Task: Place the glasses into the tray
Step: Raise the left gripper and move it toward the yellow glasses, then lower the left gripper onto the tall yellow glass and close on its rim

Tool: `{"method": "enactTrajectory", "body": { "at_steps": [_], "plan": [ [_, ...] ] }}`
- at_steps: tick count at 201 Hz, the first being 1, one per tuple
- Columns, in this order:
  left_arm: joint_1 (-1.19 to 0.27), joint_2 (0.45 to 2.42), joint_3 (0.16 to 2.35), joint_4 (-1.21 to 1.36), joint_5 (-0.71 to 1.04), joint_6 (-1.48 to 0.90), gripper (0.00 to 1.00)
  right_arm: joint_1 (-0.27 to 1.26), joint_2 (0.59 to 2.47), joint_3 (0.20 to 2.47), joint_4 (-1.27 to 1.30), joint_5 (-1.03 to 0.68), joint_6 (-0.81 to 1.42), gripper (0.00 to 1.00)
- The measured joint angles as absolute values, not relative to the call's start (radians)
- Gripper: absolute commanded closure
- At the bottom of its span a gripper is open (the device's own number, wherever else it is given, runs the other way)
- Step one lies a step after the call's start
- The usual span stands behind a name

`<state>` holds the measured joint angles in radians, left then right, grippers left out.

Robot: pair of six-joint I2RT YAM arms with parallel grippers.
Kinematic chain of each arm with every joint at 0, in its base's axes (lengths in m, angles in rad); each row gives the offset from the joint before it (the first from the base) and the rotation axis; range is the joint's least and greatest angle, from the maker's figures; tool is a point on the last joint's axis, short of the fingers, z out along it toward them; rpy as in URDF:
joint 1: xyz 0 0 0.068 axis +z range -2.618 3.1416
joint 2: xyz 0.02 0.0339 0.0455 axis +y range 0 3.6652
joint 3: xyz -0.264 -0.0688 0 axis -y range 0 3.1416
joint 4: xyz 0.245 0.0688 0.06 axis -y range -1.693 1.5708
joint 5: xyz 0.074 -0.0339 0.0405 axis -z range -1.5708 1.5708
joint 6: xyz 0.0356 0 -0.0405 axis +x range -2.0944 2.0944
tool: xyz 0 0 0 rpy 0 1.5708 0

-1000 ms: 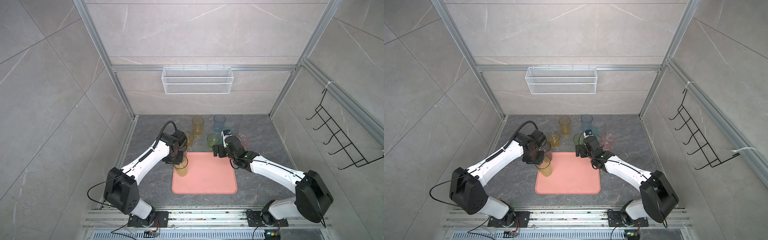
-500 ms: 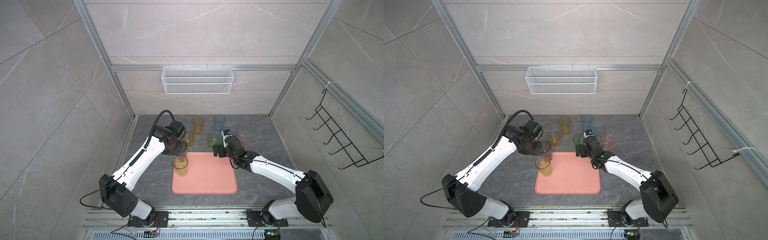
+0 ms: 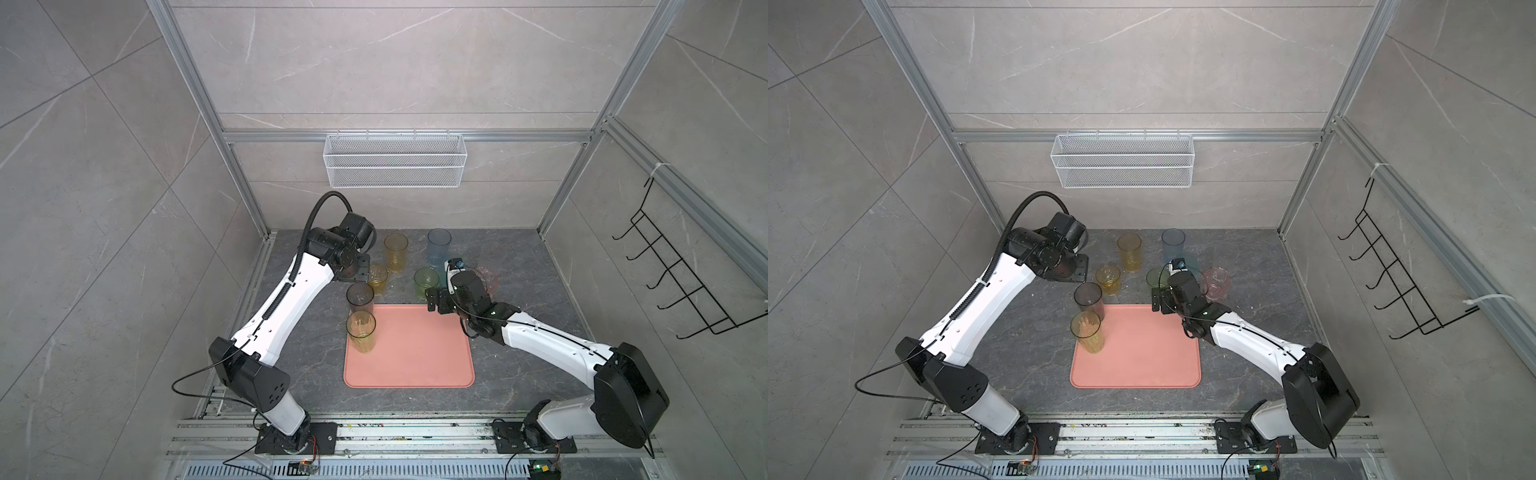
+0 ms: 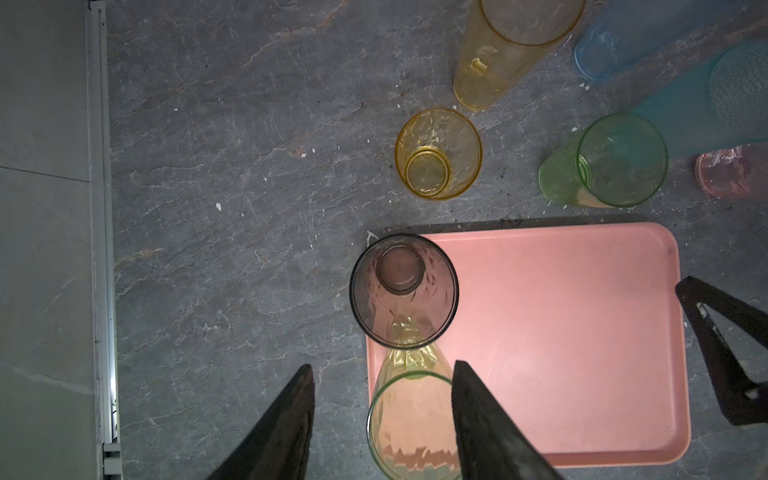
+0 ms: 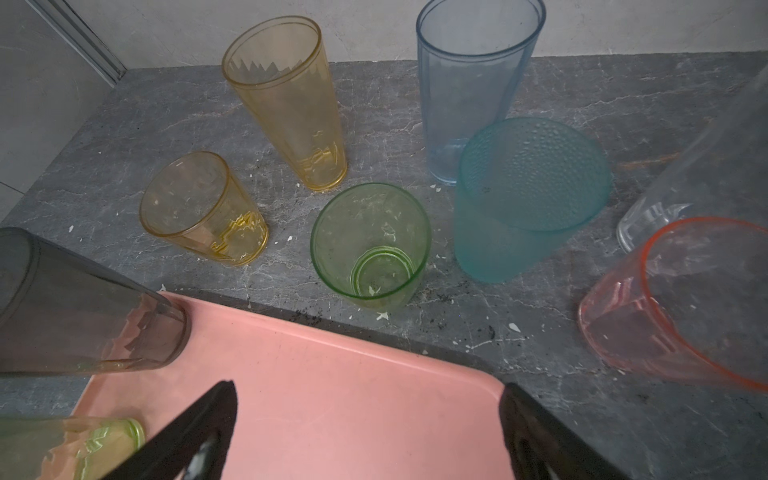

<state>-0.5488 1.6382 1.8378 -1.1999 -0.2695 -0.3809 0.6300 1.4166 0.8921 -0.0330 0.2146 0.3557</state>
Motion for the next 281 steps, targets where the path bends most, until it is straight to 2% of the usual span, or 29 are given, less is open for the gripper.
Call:
{"method": "enactTrajectory", "body": {
  "at_steps": [62,215,281],
  "plan": [
    [-0.549,1.718,1.864,-1.064,-0.287,-0.385,0.45,0.63,1.409,0.884,-0.025,0.22,0.367,0.0],
    [-0.54,2.053,2.029,-0.784,-0.308,-0.485,0.42,0.63,1.405,0.879,-0.025,0.24,0.374,0.01],
    [-0.483,2.145,2.06,-0.709,-0.227,-0.603,0.41,0.63,1.405,0.879,-0.026,0.24,0.374,0.01]
  ]
}}
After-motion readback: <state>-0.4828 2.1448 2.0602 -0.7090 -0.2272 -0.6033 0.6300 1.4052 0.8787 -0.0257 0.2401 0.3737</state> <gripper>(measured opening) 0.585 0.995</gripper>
